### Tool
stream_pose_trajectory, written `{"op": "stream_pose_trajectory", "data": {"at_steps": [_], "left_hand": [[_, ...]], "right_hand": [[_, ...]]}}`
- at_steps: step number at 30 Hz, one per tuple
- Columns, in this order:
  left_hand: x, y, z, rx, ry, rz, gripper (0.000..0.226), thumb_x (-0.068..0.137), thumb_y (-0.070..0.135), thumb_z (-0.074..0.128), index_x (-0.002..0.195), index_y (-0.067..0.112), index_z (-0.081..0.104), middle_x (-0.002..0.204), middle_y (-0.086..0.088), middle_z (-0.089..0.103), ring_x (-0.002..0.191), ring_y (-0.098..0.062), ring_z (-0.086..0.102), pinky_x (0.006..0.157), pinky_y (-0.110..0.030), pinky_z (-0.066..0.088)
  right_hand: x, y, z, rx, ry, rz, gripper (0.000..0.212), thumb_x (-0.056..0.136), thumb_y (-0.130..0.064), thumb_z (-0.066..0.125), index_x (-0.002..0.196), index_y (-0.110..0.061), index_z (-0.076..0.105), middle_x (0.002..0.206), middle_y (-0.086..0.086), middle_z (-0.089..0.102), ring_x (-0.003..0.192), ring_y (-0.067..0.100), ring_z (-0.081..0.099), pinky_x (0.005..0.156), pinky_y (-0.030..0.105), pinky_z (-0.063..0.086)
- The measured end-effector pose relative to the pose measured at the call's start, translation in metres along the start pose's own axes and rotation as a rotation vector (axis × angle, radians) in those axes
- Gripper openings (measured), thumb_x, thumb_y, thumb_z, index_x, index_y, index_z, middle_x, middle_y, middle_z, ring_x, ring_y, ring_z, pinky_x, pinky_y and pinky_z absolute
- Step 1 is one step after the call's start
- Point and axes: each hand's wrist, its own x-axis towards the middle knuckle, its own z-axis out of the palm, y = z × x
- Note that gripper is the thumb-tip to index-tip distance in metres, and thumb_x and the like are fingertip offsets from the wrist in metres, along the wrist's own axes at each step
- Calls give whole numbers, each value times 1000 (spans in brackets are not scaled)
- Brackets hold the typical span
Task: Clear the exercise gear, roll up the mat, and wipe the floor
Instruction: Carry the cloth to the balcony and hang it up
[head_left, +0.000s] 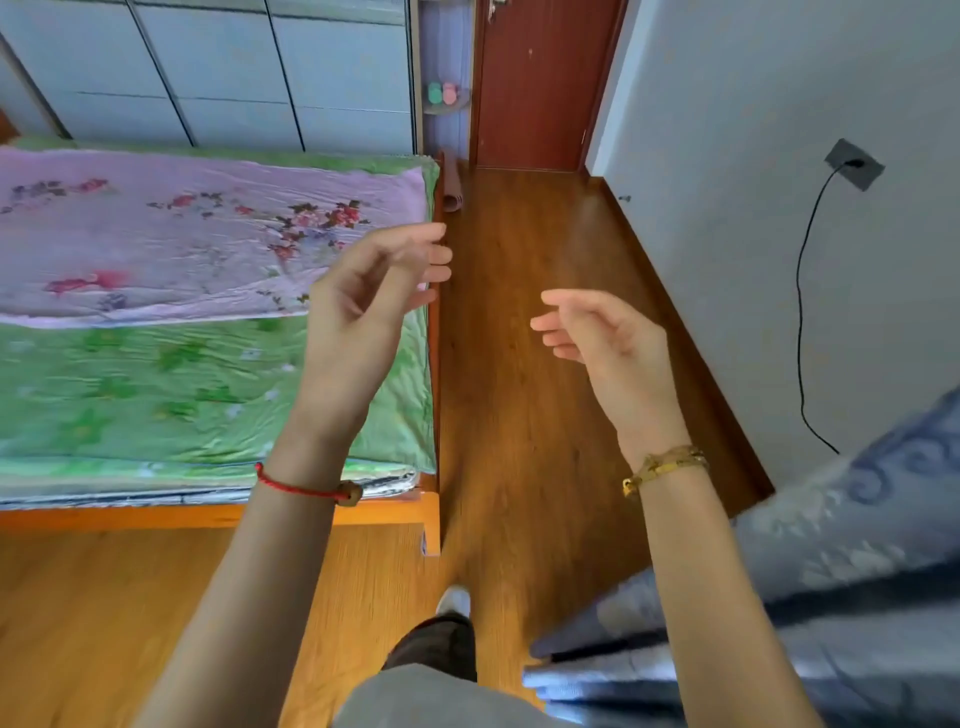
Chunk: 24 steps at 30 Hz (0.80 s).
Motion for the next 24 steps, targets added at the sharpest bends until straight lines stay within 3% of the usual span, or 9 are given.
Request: {"op": "stream_pose_trajectory", "data": {"at_steps": [6, 14, 24], "left_hand": [[85, -49, 16, 1, -15, -4, 24, 103, 13, 51, 119, 6, 68, 103, -2, 73, 104, -17, 70, 94, -33, 56], [235, -112, 28, 15, -24, 32, 27, 103, 15, 51, 121, 4, 67, 110, -10, 73, 108, -23, 70, 96, -39, 56], [378, -184, 38, 20, -53, -45, 26, 102, 14, 54, 121, 2, 67, 111, -14, 72, 109, -27, 69, 97, -41, 56]], "right_hand": [[95, 37, 5, -34, 49, 5, 22, 100, -27, 54, 112, -20, 71, 97, -9, 75, 94, 6, 70, 82, 20, 58], [252, 62, 19, -77, 74, -49, 23, 100, -25, 54, 114, -16, 70, 98, -4, 75, 92, 8, 70, 83, 25, 59], [394, 100, 21, -140, 156, -12, 22, 100, -22, 53, 113, -17, 71, 96, -6, 76, 90, 7, 70, 84, 28, 60]]}}
